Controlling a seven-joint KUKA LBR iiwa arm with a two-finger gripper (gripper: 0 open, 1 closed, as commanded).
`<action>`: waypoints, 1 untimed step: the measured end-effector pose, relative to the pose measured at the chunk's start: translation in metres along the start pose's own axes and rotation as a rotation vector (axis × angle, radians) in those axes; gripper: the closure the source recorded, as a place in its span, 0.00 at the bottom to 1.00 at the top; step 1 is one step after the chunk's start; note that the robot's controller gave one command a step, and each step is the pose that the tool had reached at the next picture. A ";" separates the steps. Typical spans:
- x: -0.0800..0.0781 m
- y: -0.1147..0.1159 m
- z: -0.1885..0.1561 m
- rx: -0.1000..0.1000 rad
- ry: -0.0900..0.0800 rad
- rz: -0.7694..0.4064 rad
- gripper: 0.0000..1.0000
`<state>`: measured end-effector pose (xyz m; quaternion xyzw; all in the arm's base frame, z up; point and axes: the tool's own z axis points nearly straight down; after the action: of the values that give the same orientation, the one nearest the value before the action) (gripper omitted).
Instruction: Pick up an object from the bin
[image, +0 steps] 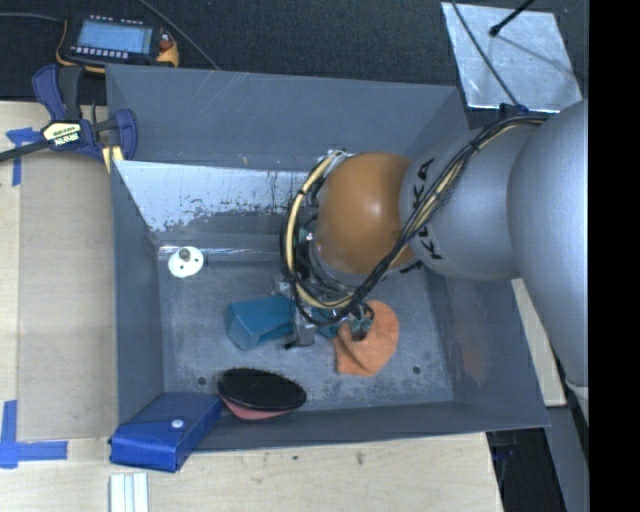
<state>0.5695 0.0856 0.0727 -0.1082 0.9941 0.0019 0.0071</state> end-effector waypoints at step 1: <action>-0.027 0.007 0.002 0.004 0.020 0.002 1.00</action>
Offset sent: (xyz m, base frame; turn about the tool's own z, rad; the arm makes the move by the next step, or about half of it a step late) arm -0.0216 0.0161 0.1653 -0.0265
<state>0.5948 0.0983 0.0710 -0.1074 0.9942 -0.0012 -0.0028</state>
